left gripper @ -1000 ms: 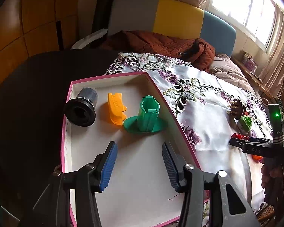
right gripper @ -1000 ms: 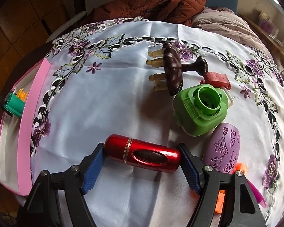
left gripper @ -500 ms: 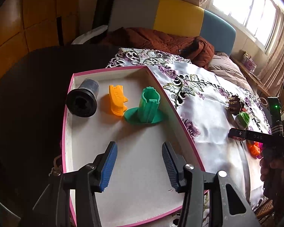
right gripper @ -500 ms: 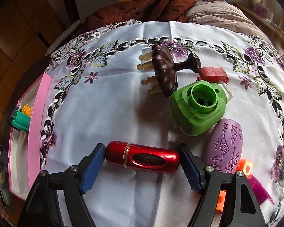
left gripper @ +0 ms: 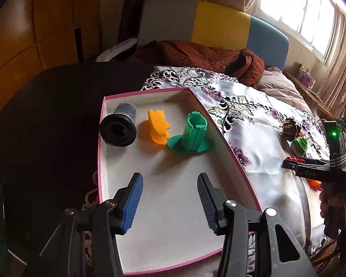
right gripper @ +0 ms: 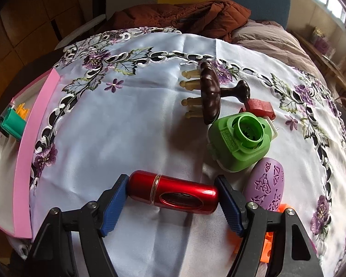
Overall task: Organize rigid objects
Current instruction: 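Set the green stand upright in the tray and open the left tool, then carry the red cylinder into the tray and open the right tool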
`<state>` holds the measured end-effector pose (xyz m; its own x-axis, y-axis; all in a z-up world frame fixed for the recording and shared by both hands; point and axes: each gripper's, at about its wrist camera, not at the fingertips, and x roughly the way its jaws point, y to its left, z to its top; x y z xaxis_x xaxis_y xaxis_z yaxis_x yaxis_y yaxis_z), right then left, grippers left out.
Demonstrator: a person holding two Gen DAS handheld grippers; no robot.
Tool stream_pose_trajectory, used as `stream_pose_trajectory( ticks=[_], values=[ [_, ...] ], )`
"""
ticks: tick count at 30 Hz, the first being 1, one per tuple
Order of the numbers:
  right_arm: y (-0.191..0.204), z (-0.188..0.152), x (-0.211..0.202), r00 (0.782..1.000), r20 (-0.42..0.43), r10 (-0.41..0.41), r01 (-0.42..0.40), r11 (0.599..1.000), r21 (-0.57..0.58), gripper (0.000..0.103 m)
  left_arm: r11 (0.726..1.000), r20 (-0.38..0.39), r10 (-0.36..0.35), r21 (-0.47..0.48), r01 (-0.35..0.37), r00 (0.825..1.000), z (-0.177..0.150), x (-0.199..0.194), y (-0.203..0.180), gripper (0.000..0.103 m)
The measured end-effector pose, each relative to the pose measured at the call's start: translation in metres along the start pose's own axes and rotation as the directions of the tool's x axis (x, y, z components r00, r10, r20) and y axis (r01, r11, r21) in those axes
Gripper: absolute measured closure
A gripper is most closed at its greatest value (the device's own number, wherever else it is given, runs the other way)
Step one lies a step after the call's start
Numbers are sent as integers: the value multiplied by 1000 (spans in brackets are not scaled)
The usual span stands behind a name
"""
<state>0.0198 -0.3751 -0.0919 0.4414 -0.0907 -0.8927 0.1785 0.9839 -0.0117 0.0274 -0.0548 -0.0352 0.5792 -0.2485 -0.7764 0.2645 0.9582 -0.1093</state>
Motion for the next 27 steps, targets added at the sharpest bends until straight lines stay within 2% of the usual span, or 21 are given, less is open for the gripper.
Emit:
stream_pose_trajectory(
  ticks=[5, 10, 15, 21, 27],
  values=[
    [14, 1, -17, 999, 40, 29, -27, 999, -35, 28, 1000, -6, 9, -29, -9, 1000, -6, -1, 12, 53],
    [53, 7, -46, 987, 93, 135, -126, 987, -95, 28, 998, 1, 8, -60, -8, 1000, -8, -2, 22, 53],
    [107, 11, -72, 960, 116, 256, -231, 954, -191, 28, 998, 15, -2, -67, 3, 1000, -8, -6, 26, 53],
    [168, 11, -76, 931, 60, 360, -327, 896, -299, 28, 996, 12, -8, -88, 9, 1000, -10, -7, 35, 53],
    [209, 9, -62, 921, -7, 388, -366, 861, -354, 28, 990, 18, 15, -138, -13, 1000, -13, -8, 54, 53]
  ],
)
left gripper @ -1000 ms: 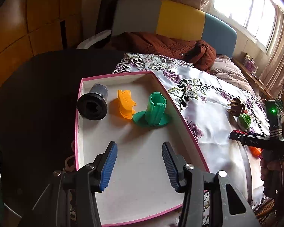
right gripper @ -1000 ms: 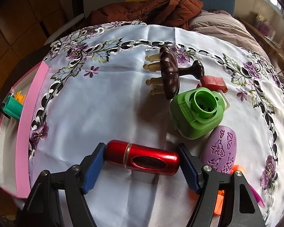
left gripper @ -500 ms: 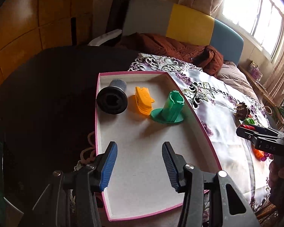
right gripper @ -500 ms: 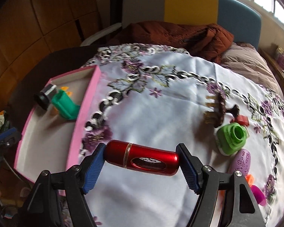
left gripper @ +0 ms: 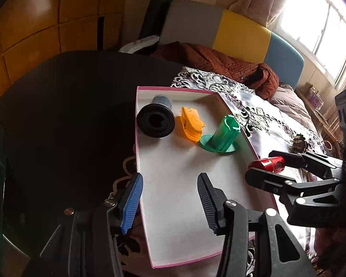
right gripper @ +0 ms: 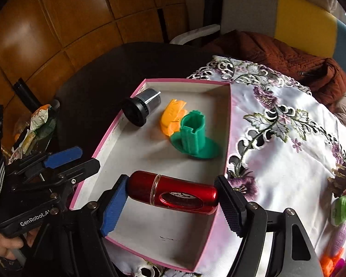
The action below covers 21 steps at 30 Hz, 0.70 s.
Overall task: Organize rigid objects
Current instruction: 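Carry the red cylinder into the tray and open the right tool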
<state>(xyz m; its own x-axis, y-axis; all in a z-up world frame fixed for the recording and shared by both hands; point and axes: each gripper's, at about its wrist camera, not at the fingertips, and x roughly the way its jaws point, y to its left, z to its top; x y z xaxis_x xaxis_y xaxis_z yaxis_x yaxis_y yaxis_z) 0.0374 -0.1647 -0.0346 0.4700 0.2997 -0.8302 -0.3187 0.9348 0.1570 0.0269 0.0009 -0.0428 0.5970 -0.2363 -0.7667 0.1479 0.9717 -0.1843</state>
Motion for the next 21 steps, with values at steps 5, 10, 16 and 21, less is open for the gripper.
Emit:
stream_pose_trajectory(
  ticks=[5, 10, 16, 21],
  values=[
    [3, 15, 37, 998, -62, 0, 1, 1000, 7, 28, 999, 2, 18, -41, -18, 1000, 2, 1, 16, 54],
    [-5, 37, 74, 991, -84, -106, 107, 994, 13, 28, 999, -9, 23, -49, -24, 1000, 1, 3, 20, 54],
    [-12, 45, 85, 987, -91, -136, 138, 990, 19, 27, 999, -8, 25, -44, -25, 1000, -1, 4, 21, 54],
    [-12, 38, 80, 990, -82, -117, 120, 992, 30, 26, 999, -9, 28, -47, -28, 1000, 0, 3, 22, 54]
  ],
)
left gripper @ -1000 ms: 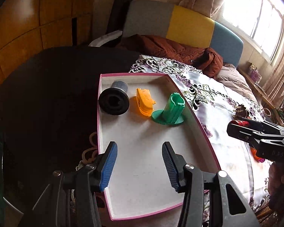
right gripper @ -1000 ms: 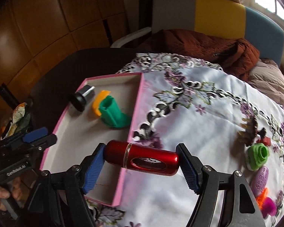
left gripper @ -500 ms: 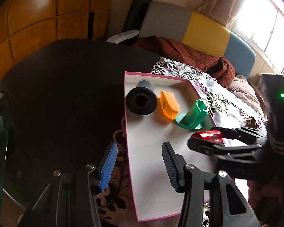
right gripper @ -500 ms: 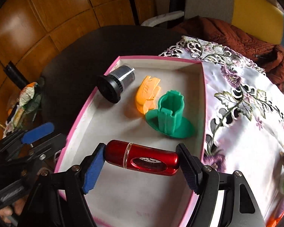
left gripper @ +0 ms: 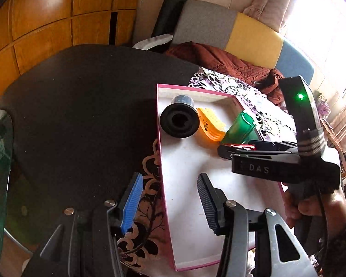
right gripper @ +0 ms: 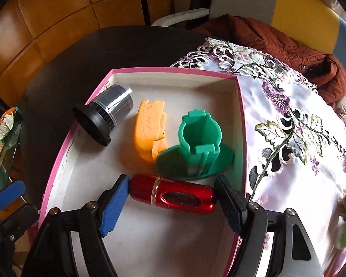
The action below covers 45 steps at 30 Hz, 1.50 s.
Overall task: Organize rigid objects
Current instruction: 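Carry the red cylinder into the tray and open the right tool, then move both tools back to the toys on the cloth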
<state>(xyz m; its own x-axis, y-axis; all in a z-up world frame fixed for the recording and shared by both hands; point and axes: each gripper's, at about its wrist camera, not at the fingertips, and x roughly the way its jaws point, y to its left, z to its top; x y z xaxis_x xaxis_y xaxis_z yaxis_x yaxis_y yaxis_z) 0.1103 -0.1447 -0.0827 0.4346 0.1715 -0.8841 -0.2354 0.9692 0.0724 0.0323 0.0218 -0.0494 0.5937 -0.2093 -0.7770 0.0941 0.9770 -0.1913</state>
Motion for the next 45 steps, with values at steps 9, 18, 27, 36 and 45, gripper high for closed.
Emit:
stream_pose_trajectory(
  ticks=[9, 18, 27, 36, 45],
  values=[
    [3, -9, -29, 997, 72, 28, -30, 999, 20, 19, 1000, 3, 4, 22, -4, 1000, -2, -5, -6, 54],
    [-2, -26, -63, 990, 141, 31, -37, 999, 39, 9, 999, 4, 8, 43, -8, 1000, -4, -10, -14, 53],
    [-31, -43, -96, 981, 193, 5, -23, 995, 96, 3, 996, 6, 3, 86, -4, 1000, -6, -13, -26, 53],
    [-104, -68, -129, 963, 232, -138, 83, 970, 231, 3, 994, -19, -51, 96, 52, 999, -5, -13, -39, 53],
    [-228, -112, -169, 902, 206, -378, 239, 838, 491, 0, 989, -37, -82, 121, 86, 996, 0, -12, -58, 53]
  ],
)
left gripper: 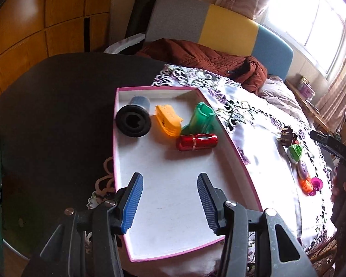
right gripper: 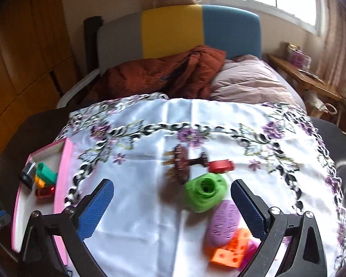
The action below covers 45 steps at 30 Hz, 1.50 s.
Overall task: Organize rigid objects
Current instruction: 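Move both tools back to the toys on the cloth, then grasp the brown comb-shaped toy with the left tool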
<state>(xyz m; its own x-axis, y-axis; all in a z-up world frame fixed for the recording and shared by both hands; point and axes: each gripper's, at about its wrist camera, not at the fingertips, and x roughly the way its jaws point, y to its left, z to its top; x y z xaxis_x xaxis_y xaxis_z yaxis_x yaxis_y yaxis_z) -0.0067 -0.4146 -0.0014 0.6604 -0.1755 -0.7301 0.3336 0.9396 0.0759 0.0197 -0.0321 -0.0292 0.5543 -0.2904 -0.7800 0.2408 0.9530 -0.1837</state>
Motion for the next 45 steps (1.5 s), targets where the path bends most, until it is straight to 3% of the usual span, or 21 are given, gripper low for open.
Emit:
stream_pose_trajectory(
  ticks=[3, 6, 12, 23, 32, 33, 39, 45],
  values=[
    [-49, -1, 4, 997, 10, -77, 75, 989, 128, 0, 999, -8, -20, 44, 20, 1000, 3, 2, -16, 53],
    [-91, -9, 10, 993, -25, -117, 119, 948, 296, 0, 994, -19, -49, 97, 51, 999, 7, 6, -37, 53],
    [-121, -13, 3, 996, -12, -87, 83, 882, 464, 0, 978, -78, -115, 167, 126, 990, 17, 25, -84, 53],
    [-125, -16, 4, 999, -18, -31, 36, 860, 510, 0, 922, -99, -168, 335, 192, 981, 41, 55, -185, 53],
    [-133, -16, 10, 999, -34, 16, 5, 836, 548, 0, 895, -149, -200, 375, 242, 969, 66, 102, -249, 47],
    [-133, -16, 11, 999, -36, 21, 3, 835, 550, 0, 893, -156, -203, 376, 249, 966, 68, 108, -255, 44],
    [-132, -15, 13, 999, -38, 33, -7, 836, 548, 0, 891, -197, -225, 355, 283, 954, 79, 139, -282, 43],
    [-132, -16, 16, 998, -47, 43, -10, 832, 554, 0, 910, -232, -260, 267, 318, 937, 96, 175, -299, 40]
  ],
)
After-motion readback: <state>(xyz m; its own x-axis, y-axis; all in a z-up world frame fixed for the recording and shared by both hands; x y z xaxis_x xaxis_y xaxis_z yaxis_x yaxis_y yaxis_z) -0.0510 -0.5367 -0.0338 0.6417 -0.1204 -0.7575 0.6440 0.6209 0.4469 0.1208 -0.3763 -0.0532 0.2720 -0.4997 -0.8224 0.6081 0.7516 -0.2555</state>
